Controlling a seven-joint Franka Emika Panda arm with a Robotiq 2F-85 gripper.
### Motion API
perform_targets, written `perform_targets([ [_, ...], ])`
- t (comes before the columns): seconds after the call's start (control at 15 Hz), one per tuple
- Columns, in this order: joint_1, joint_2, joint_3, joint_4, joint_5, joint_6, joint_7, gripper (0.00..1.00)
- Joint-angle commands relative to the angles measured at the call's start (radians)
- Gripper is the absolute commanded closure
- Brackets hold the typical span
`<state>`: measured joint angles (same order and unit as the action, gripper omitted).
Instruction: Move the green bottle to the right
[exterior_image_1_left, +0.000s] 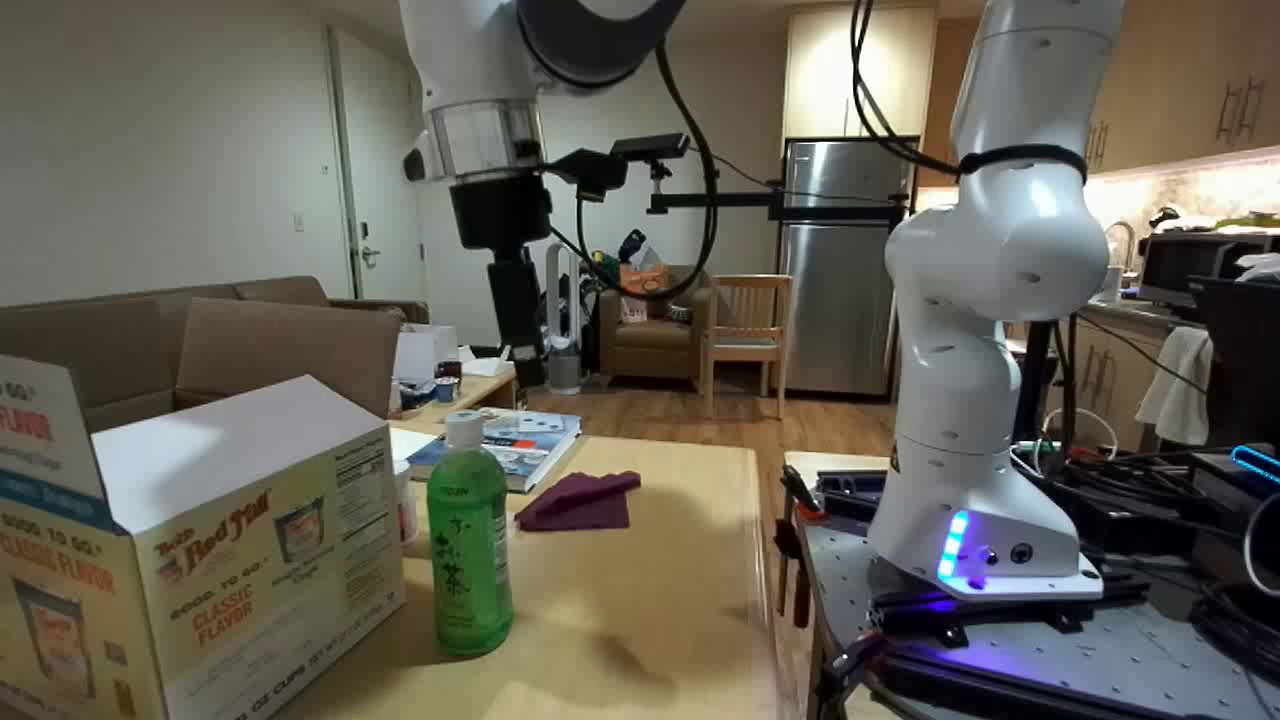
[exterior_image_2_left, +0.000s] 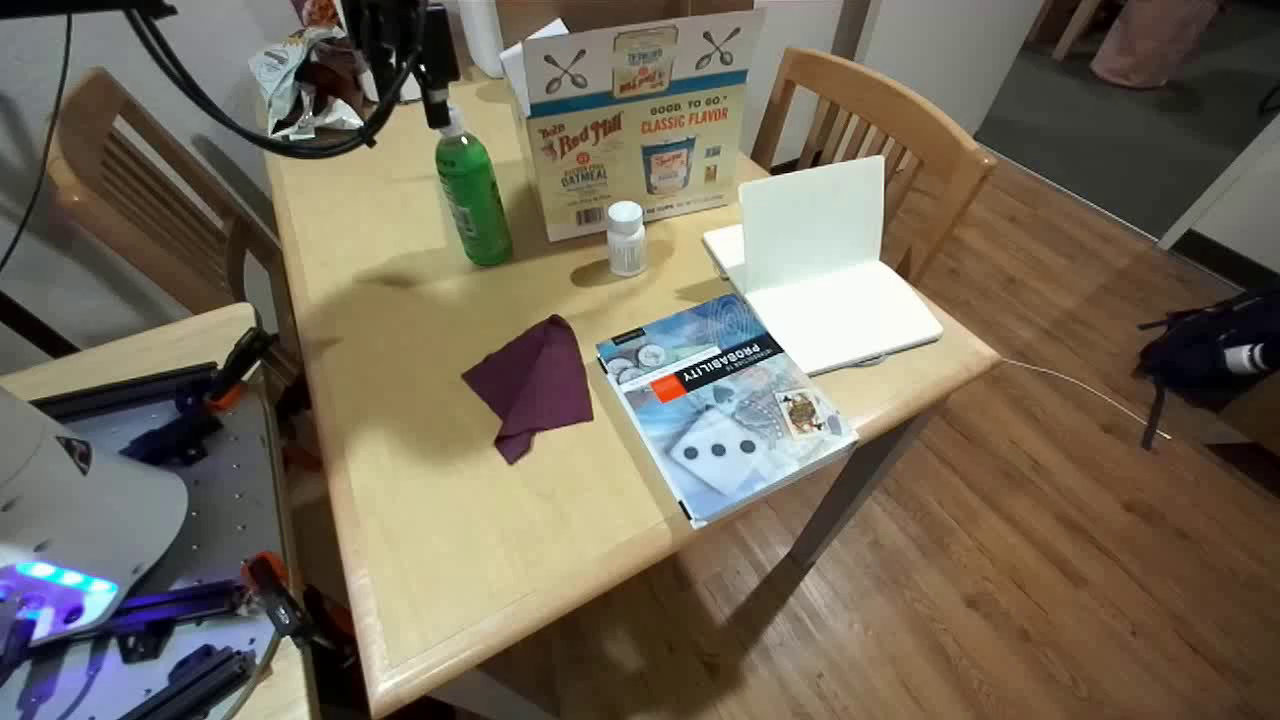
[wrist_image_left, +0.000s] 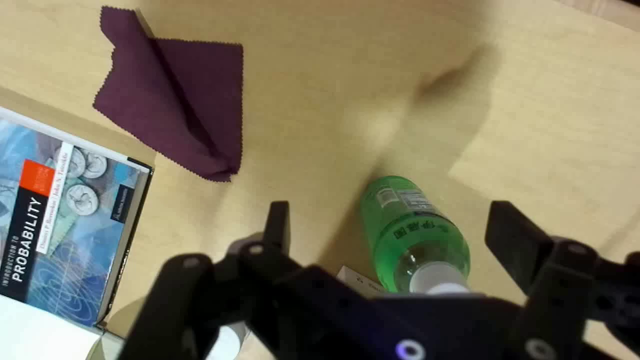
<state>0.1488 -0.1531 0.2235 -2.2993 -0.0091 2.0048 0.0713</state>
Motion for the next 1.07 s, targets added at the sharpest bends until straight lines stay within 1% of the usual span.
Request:
perform_targets([
  [0.0, 0.012, 0.001, -0.012, 0.001, -0.002, -0.002, 0.002, 0.0],
  [0.33, 0.012, 0.001, -0.012, 0.001, -0.002, -0.002, 0.002, 0.0],
  [0.4, 0.012, -0.001, -0.011, -0.005, -0.016, 0.01, -0.006, 0.0],
  [0.53, 0.013, -0.007, -0.014, -0.026, -0.019, 0.081, -0.023, 0.0],
  [0.73, 0.015, -0.005, -0.012, -0.071, -0.048, 0.262, -0.067, 0.0],
  [0.87, 0.02, 0.002, -0.015, -0.106, -0.023, 0.356, -0.068, 0.0],
  [1.0, 0.026, 0.013, -0.017, -0.135, 0.003, 0.411, -0.051, 0.0],
])
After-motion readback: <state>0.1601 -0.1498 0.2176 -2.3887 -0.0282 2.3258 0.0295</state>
